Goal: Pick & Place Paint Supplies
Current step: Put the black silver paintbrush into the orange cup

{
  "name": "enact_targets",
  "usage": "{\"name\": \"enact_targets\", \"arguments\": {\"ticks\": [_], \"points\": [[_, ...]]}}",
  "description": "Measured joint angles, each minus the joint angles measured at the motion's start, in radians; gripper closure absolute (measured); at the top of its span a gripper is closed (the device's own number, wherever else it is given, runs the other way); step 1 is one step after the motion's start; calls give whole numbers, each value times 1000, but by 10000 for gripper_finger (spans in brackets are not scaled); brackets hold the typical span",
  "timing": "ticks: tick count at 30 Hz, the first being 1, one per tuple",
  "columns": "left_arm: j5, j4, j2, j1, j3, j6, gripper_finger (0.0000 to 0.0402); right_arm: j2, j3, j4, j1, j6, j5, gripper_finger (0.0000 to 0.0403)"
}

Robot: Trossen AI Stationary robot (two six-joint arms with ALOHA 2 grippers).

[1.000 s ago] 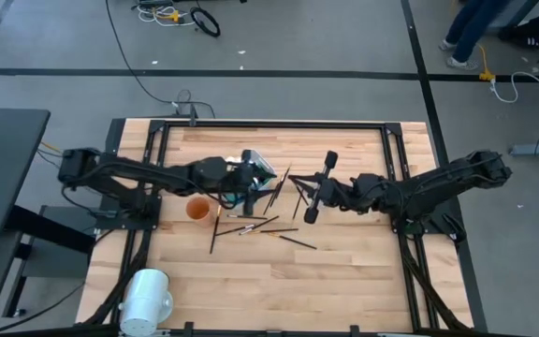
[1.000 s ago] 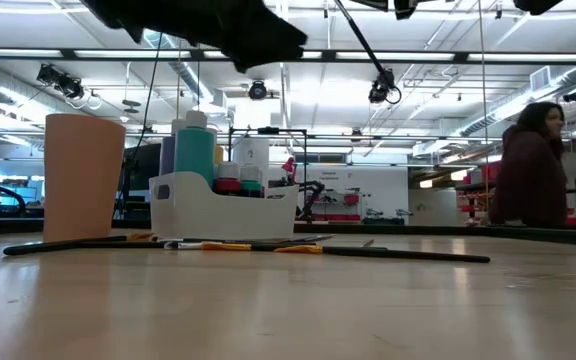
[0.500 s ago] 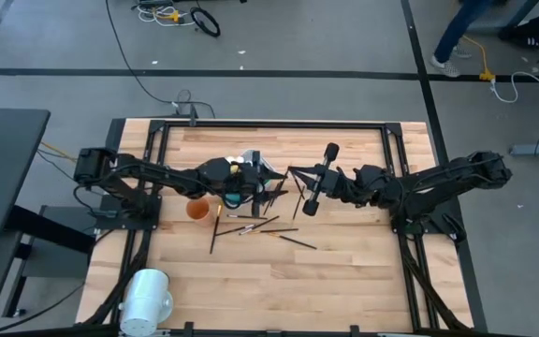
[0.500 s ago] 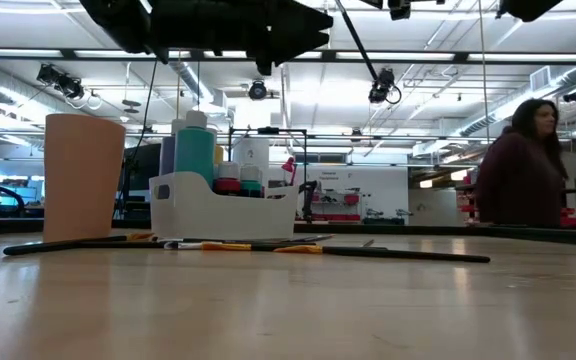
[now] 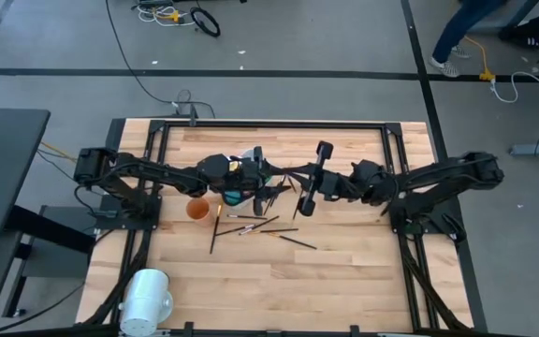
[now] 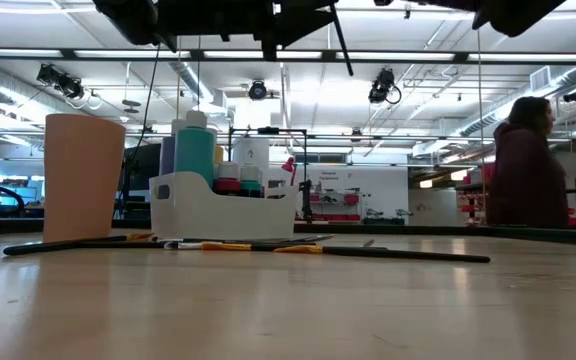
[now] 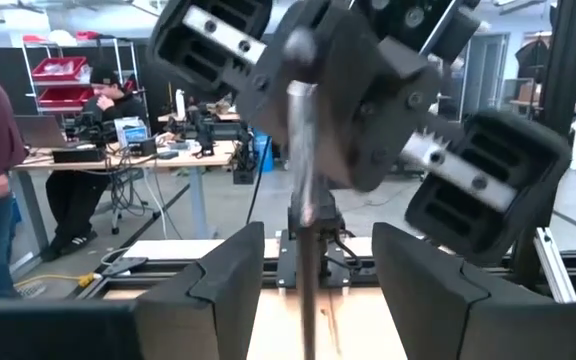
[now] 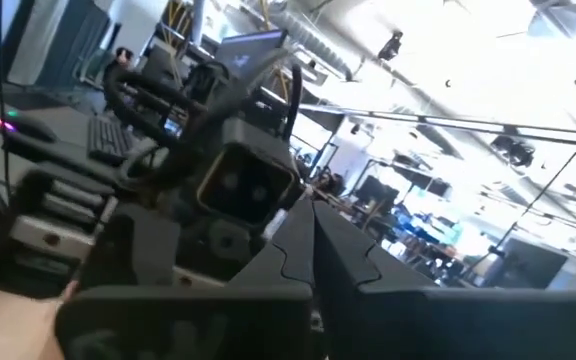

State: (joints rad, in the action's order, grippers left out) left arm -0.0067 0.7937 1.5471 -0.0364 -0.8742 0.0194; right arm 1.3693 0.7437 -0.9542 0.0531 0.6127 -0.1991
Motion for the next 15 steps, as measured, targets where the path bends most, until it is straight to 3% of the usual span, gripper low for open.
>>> {"name": "enact_targets", "arguments": {"ticks": [7, 15], "points": [[-9, 4, 0, -3, 0, 32, 223, 36, 0, -42, -21, 1, 34, 403], [-50, 6, 0, -5, 0, 60, 359, 38, 0, -33, -21, 1, 34, 403]]}}
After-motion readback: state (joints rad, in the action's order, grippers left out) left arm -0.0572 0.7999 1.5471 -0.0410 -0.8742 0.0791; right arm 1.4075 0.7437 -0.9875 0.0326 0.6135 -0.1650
